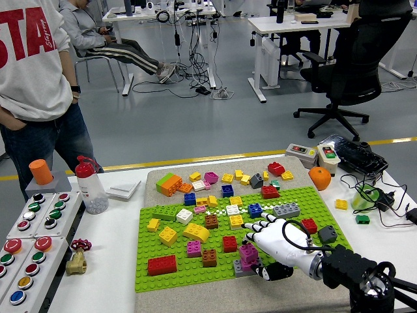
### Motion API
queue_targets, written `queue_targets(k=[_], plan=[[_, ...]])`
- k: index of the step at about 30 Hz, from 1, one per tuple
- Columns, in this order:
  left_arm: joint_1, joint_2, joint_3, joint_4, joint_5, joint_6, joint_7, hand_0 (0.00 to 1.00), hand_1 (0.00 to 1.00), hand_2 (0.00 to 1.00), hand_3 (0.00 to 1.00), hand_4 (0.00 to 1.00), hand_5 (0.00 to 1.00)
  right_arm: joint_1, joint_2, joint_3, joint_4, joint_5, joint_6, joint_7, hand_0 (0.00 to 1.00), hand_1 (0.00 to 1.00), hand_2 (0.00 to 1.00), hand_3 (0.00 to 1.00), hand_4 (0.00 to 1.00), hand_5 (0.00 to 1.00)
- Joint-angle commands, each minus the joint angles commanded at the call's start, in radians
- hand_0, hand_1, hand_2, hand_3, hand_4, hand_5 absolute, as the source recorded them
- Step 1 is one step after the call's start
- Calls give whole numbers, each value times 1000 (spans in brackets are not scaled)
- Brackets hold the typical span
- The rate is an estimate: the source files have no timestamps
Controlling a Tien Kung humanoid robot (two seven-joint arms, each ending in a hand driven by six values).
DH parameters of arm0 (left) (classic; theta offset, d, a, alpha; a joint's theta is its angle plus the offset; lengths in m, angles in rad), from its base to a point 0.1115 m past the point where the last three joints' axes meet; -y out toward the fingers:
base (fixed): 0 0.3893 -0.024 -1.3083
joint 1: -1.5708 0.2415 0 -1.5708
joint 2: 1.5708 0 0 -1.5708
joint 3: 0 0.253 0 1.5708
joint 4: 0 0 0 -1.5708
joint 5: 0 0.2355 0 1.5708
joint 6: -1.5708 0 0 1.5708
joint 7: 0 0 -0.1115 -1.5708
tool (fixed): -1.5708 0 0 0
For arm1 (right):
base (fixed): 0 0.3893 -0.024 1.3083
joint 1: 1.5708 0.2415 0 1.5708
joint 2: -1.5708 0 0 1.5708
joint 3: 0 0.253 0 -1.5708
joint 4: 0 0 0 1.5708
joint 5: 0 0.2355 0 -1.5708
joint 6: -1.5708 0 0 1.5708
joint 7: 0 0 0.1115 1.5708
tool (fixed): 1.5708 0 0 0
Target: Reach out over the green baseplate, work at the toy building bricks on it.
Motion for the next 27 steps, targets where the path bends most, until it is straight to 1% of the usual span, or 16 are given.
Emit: queue_targets(k=[27], plan=[[-4, 0, 0, 0, -1, 1, -1, 661, 612, 621, 441, 360, 998, -15, -20, 14, 31, -13, 8, -12, 998, 917, 971, 759, 679, 446]])
